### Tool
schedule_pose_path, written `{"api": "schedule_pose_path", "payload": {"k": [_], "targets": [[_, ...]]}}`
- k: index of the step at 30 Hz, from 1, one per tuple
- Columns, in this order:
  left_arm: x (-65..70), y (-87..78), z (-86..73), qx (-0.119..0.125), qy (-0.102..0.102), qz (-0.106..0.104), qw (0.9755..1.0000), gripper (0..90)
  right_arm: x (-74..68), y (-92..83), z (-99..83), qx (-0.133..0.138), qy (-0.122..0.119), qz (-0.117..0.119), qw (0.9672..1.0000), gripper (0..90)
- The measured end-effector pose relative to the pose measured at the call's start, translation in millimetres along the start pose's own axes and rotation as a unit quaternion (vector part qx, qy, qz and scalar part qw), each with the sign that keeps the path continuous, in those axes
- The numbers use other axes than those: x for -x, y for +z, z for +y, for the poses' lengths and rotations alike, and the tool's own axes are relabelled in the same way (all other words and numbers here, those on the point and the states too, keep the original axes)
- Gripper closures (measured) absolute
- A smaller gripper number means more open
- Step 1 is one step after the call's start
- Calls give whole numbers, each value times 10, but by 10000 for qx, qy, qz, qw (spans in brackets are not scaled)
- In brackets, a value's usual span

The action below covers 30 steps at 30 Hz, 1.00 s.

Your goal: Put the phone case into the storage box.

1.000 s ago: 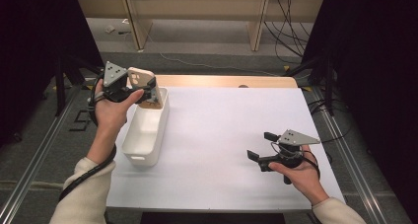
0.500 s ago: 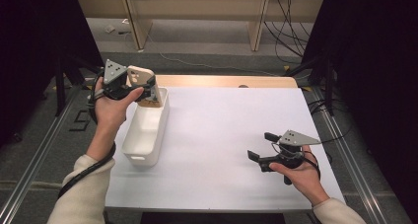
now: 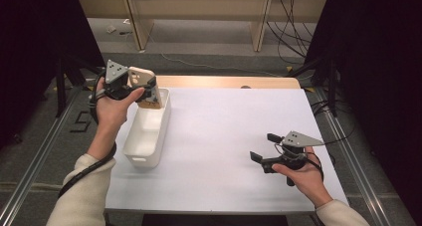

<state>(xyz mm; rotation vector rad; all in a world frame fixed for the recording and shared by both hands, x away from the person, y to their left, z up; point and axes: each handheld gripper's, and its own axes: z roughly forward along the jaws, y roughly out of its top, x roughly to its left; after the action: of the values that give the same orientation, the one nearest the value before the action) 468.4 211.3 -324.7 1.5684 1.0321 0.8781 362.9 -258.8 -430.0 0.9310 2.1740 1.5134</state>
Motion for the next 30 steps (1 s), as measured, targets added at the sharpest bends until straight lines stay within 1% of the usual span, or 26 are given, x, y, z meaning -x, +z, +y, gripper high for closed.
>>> {"api": "schedule_pose_path", "payload": {"k": [6, 9, 11, 13, 22, 30], "targets": [[-1, 24, -6, -13, 8, -4, 10000, 112, 0, -2, 1, 1, 4, -3, 10000, 61], [-9, 35, -8, -48, 15, 27, 10000, 113, 1, -1, -1, -4, 16, -4, 10000, 62], [-12, 43, -13, -51, -7, 21, 10000, 113, 1, -2, 1, -1, 4, -2, 10000, 63], [-18, 51, -18, -72, 18, 16, 10000, 112, -1, 0, 4, 18, -1, 5, 10000, 65], [-61, 80, -48, -84, -63, 52, 9999, 113, 0, 2, 3, 11, 6, -1, 10000, 66], [-63, 108, -50, -107, -45, 46, 9999, 113, 3, 3, -2, 5, 26, 3, 10000, 66]]}}
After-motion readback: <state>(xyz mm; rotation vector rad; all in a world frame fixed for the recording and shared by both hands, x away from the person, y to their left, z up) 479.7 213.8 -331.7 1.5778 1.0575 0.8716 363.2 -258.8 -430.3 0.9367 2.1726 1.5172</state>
